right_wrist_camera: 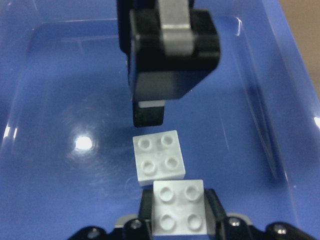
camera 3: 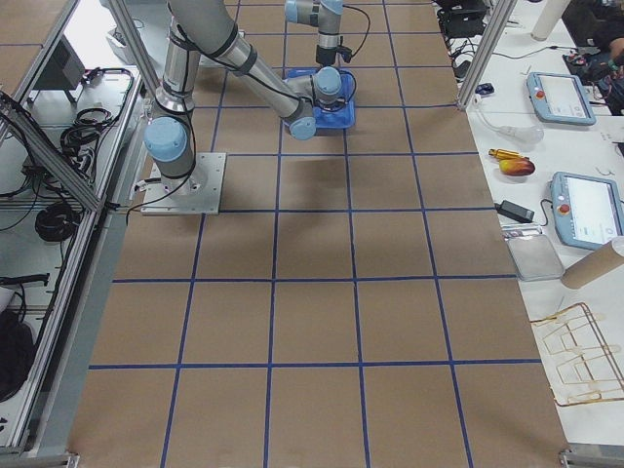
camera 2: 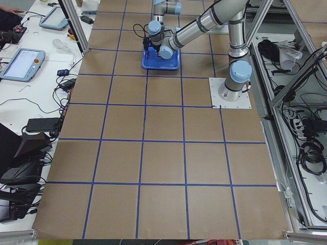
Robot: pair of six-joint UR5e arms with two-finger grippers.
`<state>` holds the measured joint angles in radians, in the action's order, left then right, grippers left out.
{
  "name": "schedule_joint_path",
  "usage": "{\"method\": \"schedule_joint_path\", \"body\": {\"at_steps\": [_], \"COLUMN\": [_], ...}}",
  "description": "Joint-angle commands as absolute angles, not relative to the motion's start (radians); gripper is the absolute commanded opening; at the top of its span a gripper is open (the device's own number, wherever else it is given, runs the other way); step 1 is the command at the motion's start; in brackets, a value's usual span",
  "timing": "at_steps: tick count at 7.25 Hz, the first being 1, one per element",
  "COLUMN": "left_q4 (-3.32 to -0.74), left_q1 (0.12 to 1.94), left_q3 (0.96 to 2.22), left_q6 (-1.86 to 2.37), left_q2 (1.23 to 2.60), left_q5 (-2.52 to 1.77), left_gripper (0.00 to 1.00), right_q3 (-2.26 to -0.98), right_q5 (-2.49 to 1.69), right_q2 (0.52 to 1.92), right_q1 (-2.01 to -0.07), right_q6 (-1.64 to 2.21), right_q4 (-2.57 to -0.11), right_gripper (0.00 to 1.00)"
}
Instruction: Assemble white blocks and place on blue tray
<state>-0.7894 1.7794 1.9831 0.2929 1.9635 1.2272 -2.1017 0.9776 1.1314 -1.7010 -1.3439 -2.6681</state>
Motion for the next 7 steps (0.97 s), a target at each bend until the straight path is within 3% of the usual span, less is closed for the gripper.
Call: {"method": "schedule_joint_path", "body": {"at_steps": [1, 3, 4, 5, 7], "left_q4": [-0.790, -0.790, -0.790, -0.790, -0.790], "left_q1": [1.779, 1.779, 1.779, 1.779, 1.779], "left_q3": [1.980, 1.979, 1.979, 1.980, 1.979], "left_q6": [0.296, 0.298, 0.299, 0.299, 0.290], "left_q2": [1.963, 1.962, 1.962, 1.963, 1.963], "left_q5": [1.227, 1.227, 1.227, 1.226, 1.227], "left_gripper": [0.00, 0.00, 0.00, 0.00, 0.00], "right_q3": [-2.108, -2.109, -2.109, -2.109, -2.108], "right_q5": [0.986, 0.988, 0.988, 0.982, 0.991], "right_q2": [1.129, 1.131, 1.131, 1.135, 1.129], "right_q1": [-1.707, -1.707, -1.707, -1.712, -1.724], "right_q6": [-1.338, -1.335, -1.332, -1.304, -1.301], "right_q4": [-2.671, -2.671, -2.671, -2.671, -2.671], "right_gripper": [0.16, 0.16, 0.33, 0.39, 0.41]}}
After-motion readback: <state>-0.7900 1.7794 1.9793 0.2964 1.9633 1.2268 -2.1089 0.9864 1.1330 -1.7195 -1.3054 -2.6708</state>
